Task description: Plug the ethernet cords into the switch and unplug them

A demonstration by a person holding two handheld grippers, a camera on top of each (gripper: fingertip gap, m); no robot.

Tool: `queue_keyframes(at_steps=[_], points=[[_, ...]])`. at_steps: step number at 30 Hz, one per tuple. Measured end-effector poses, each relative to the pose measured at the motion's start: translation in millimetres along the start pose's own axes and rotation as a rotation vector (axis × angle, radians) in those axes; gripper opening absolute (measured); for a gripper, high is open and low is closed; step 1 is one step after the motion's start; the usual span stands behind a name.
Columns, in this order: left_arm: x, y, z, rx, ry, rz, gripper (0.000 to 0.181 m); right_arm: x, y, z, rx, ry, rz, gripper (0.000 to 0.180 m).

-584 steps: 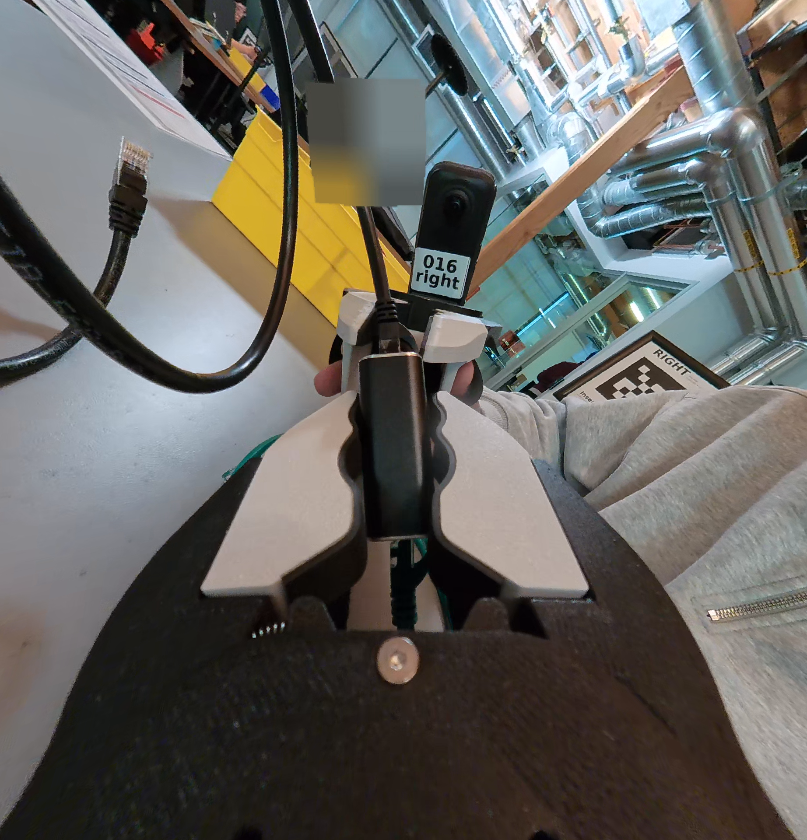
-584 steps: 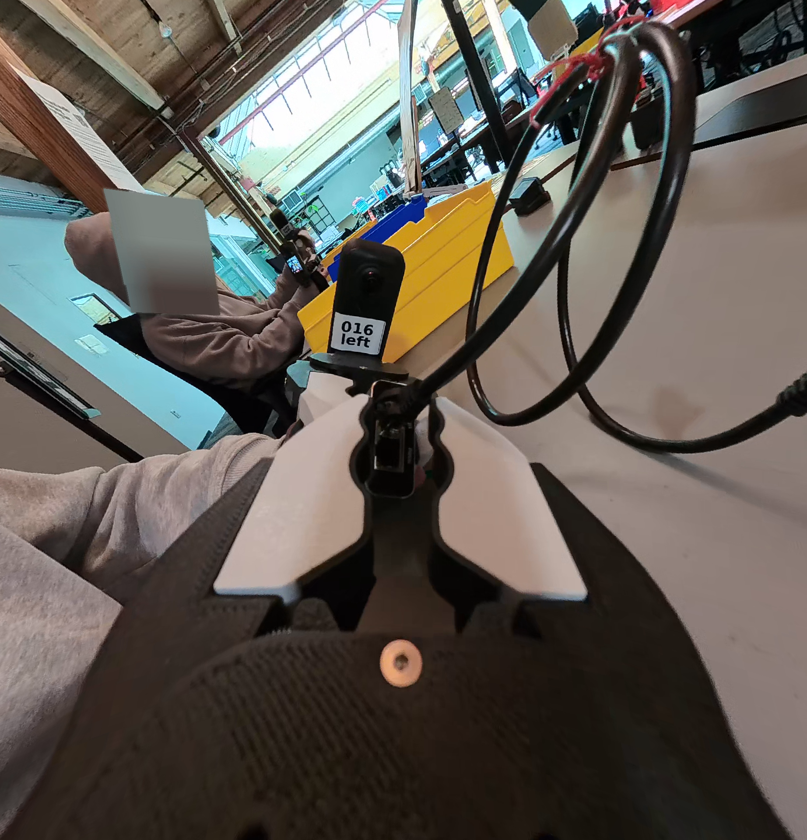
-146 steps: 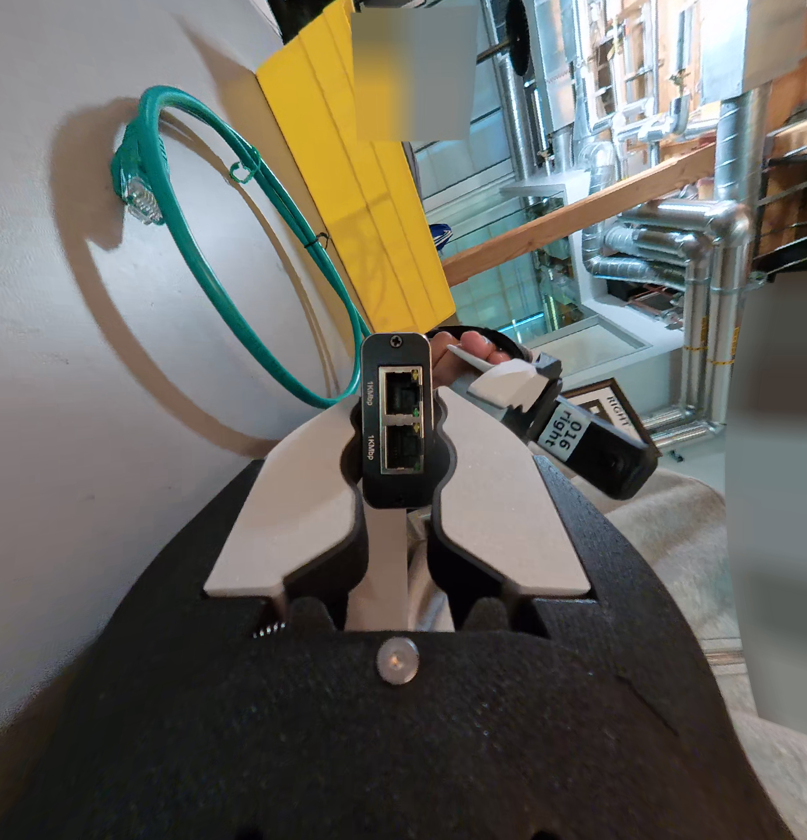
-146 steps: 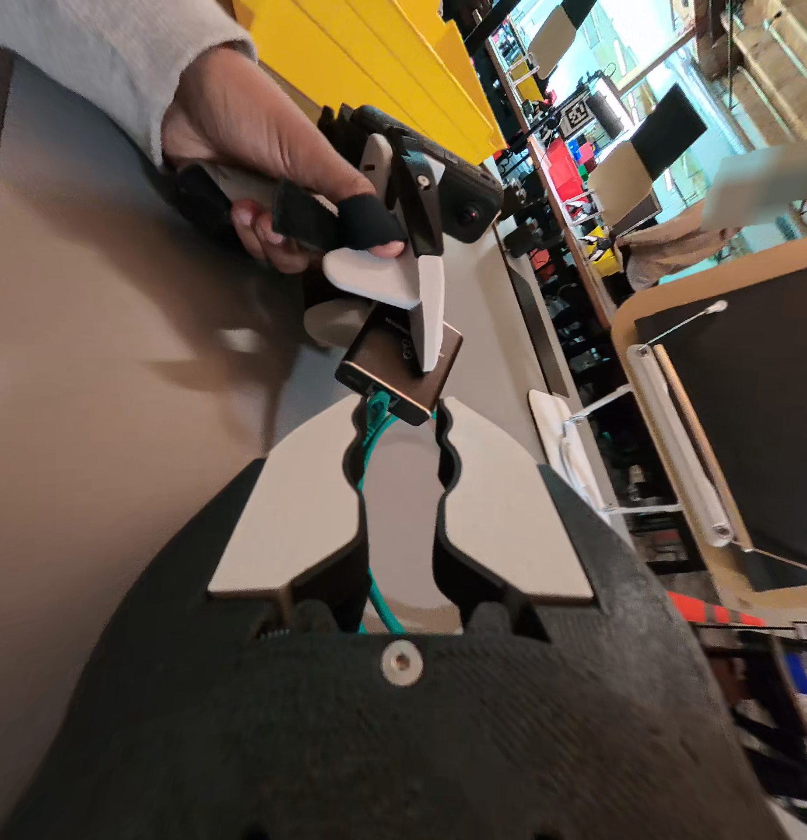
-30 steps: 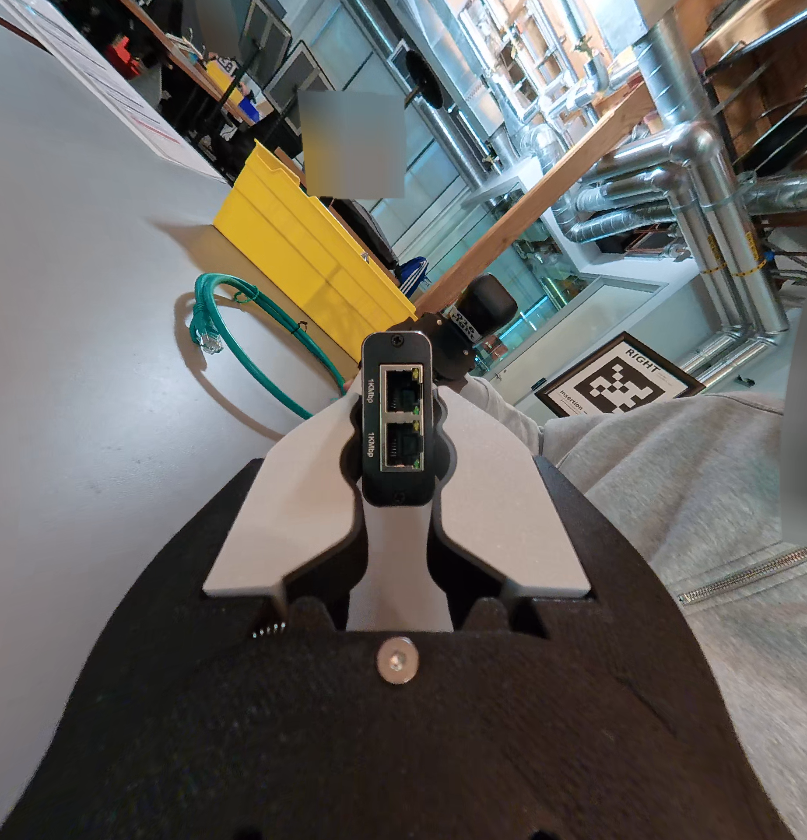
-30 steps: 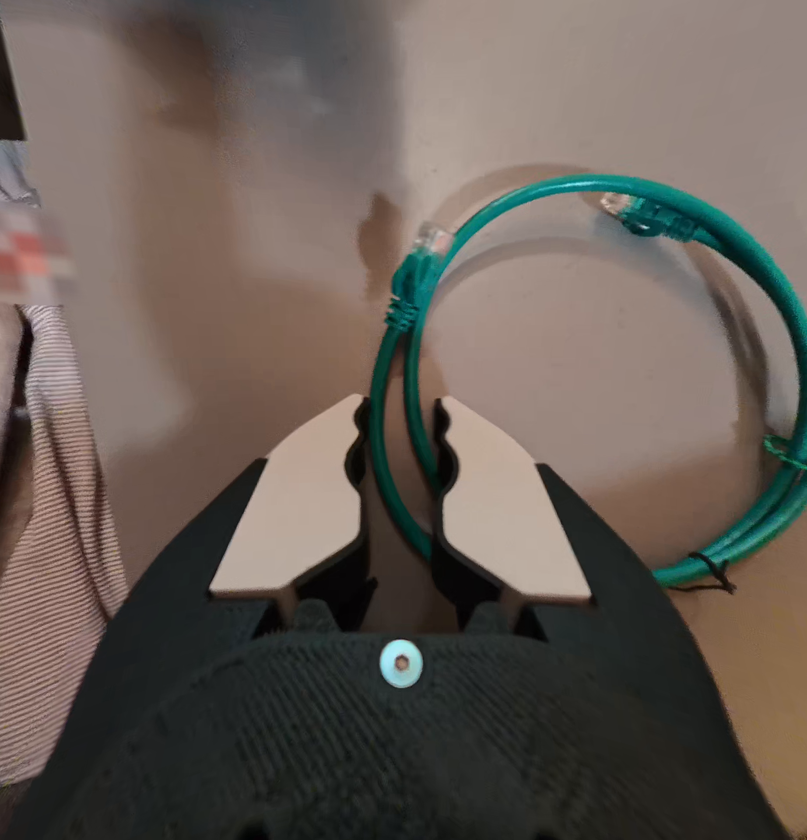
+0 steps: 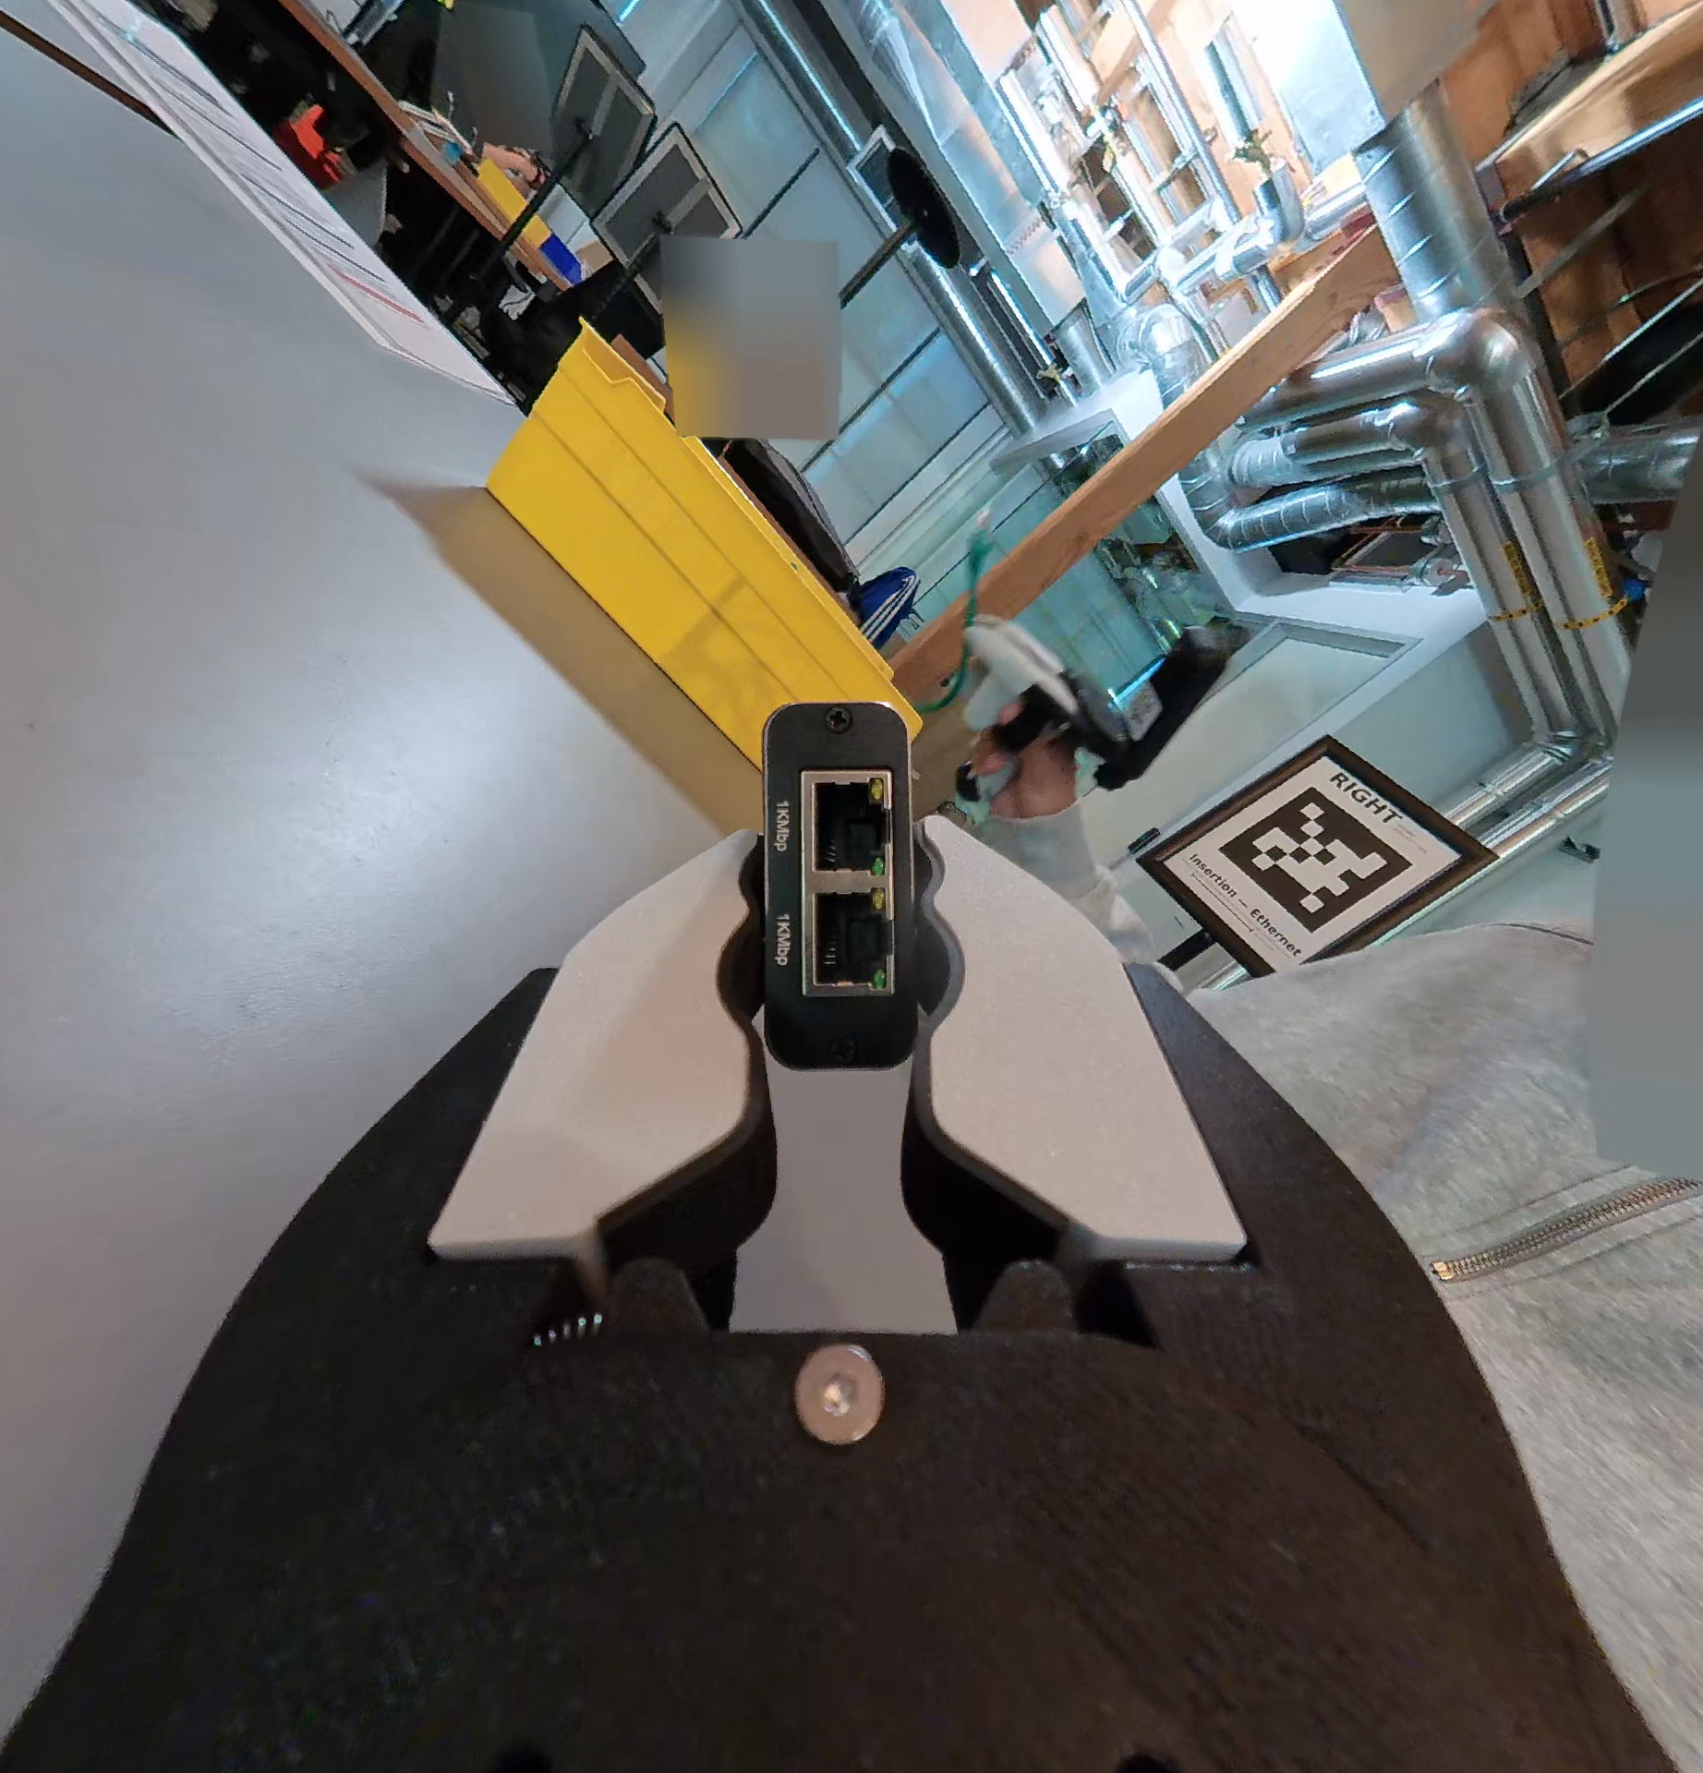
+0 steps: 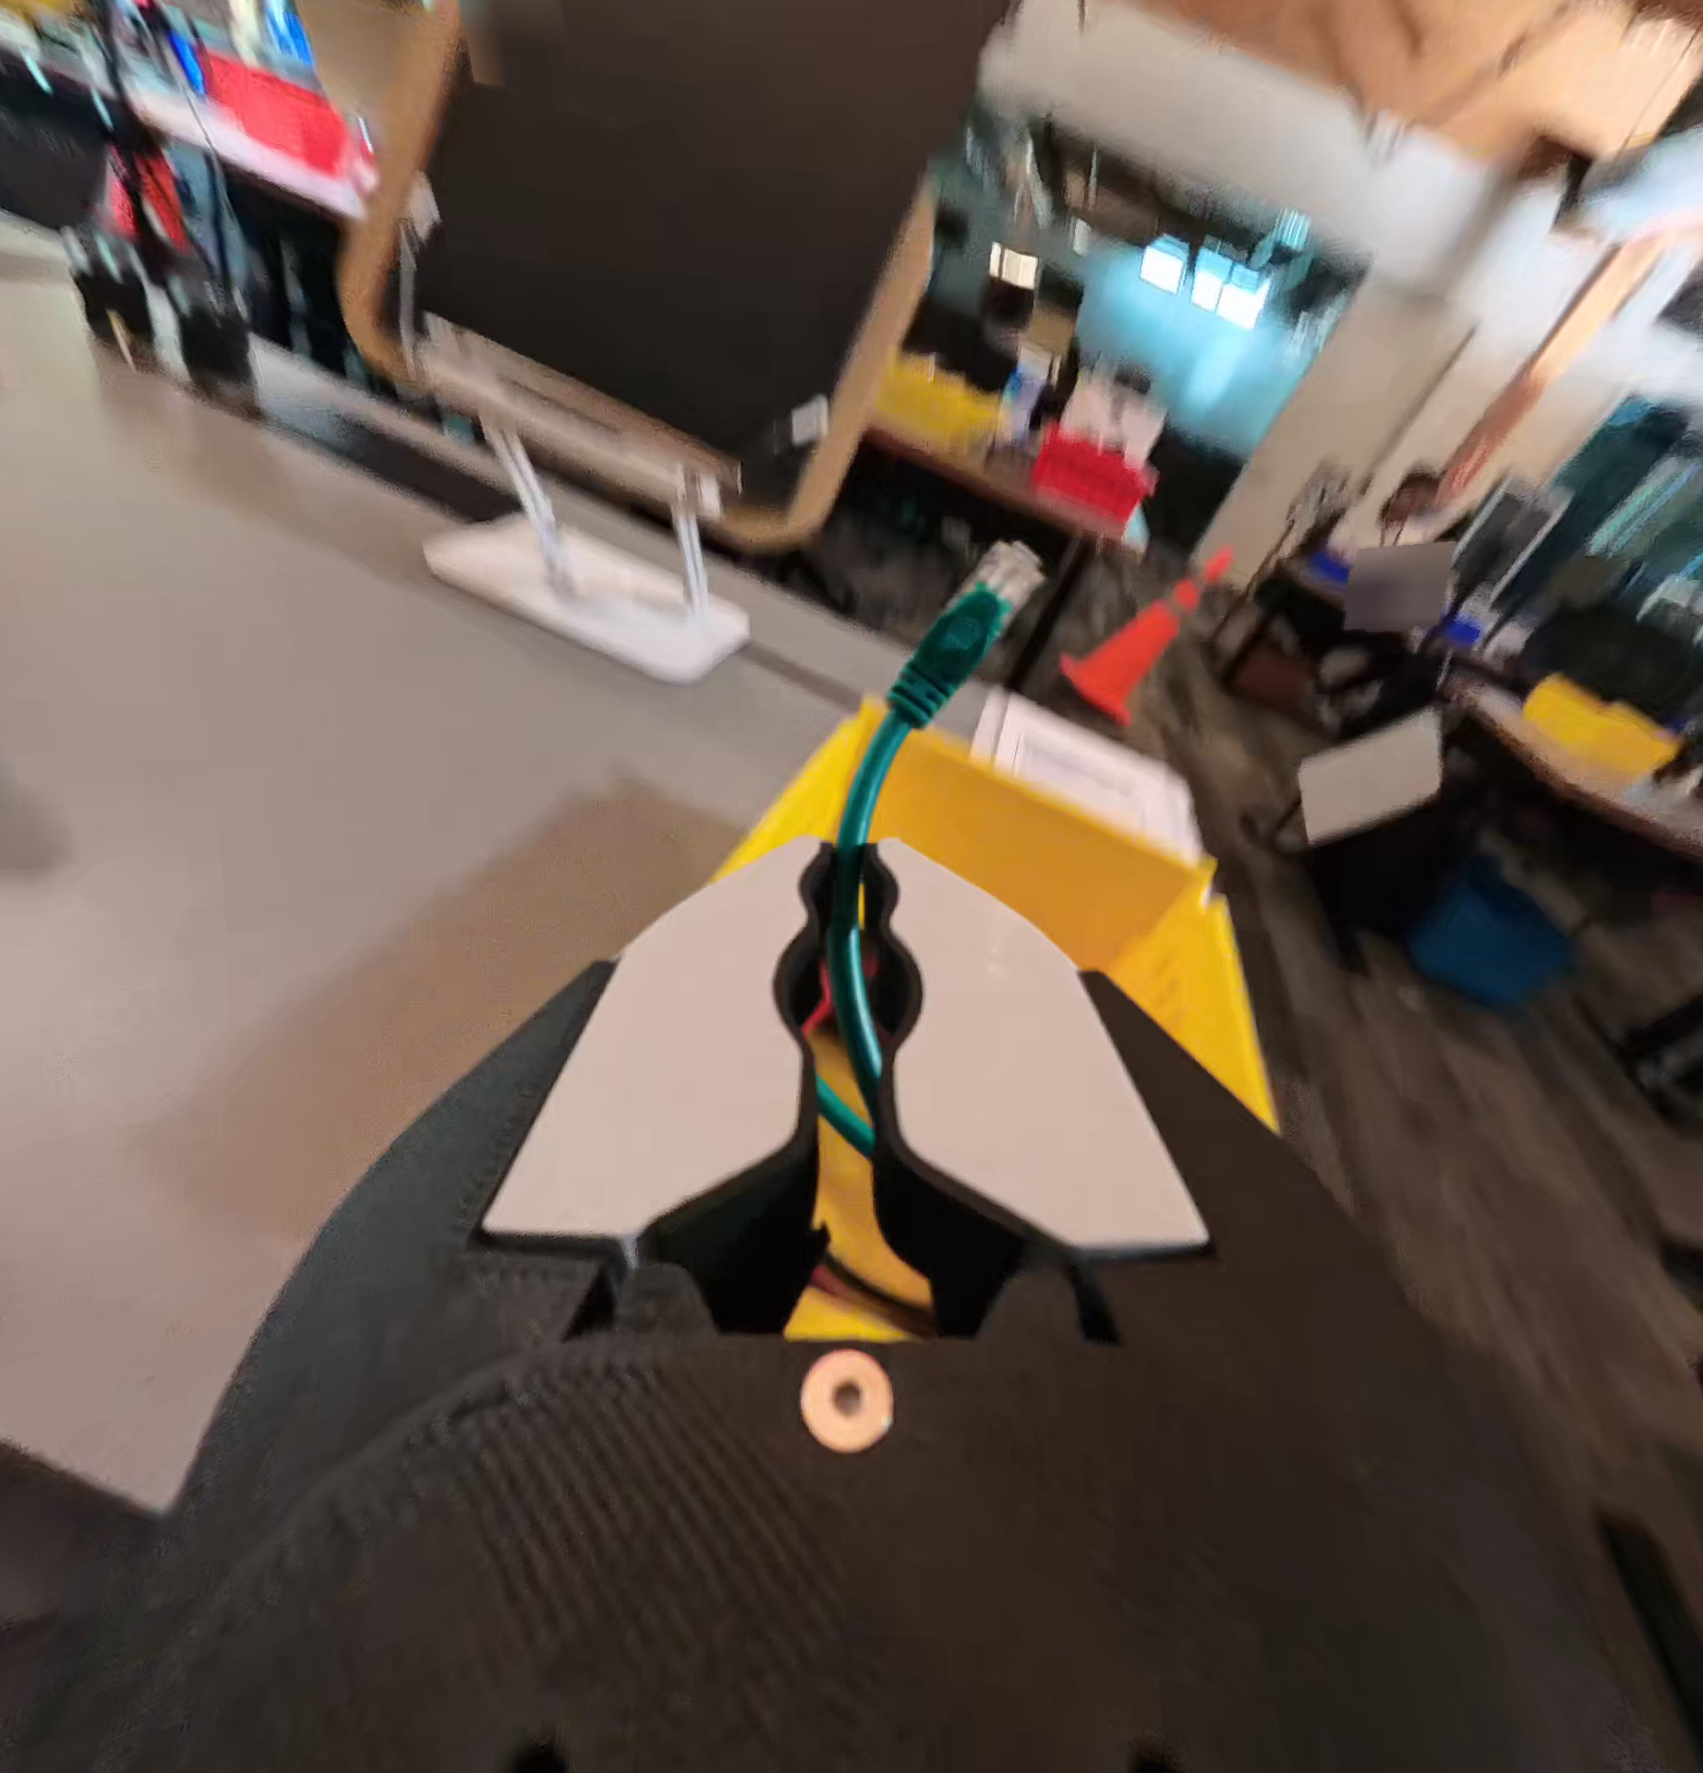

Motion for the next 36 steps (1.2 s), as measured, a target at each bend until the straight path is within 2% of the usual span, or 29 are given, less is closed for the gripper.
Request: queue_keyframes(at_steps=[2,4,7,10,13,18,21,23,25,32,36], points=[[0.4,-0.2,-0.1,0.0,-0.005,0.002,0.026,-6.7,36.7,-17.0,0.148,-0.075,-0.108,0.006],[0.5,0.0,-0.2,0.0,-0.013,0.001,0.026,-14.1,56.4,-30.4,0.245,-0.102,-0.207,0.007],[0.6,0.0,0.1,-0.003,-0.021,0.001,0.026,-18.4,63.9,-40.1,0.287,-0.106,-0.259,0.028],[0.8,-0.2,0.9,-0.011,-0.023,0.004,0.026,-17.1,65.2,-44.4,0.361,-0.081,-0.218,0.051],[0.7,-0.1,1.1,-0.01,-0.018,0.004,0.026,-13.9,64.1,-45.0,0.401,-0.07,-0.172,0.06],[0.3,0.1,0.6,-0.002,-0.007,0.004,0.026,-14.7,55.1,-37.3,0.321,-0.058,-0.182,0.06],[0.0,0.3,0.5,0.002,-0.002,0.004,0.026,-17.3,52.4,-32.4,0.28,-0.038,-0.198,0.051],[-0.1,0.4,0.4,0.004,-0.001,0.004,0.026,-18.8,58.4,-34.1,0.349,-0.029,-0.239,0.044],[-0.2,0.5,0.3,0.004,0.0,0.004,0.026,-19.4,60.7,-35.1,0.379,0.013,-0.225,0.043],[-0.7,0.8,0.0,0.01,-0.002,0.003,0.026,1.6,8.0,-9.8,-0.096,0.11,-0.033,0.033],[-2.2,1.7,-0.6,0.009,0.001,-0.001,0.026,52.6,-19.8,-22.5,-0.292,-0.067,0.002,0.032]])
Point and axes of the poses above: each gripper's, where its closed fingertips meet, z back along the fingers, y out of its underside, x = y × z across the jaws, the point moved 10 cm from there along z, back along the fingers, and after that the axes turned 13 degrees about -y, right-handed, at the moved point
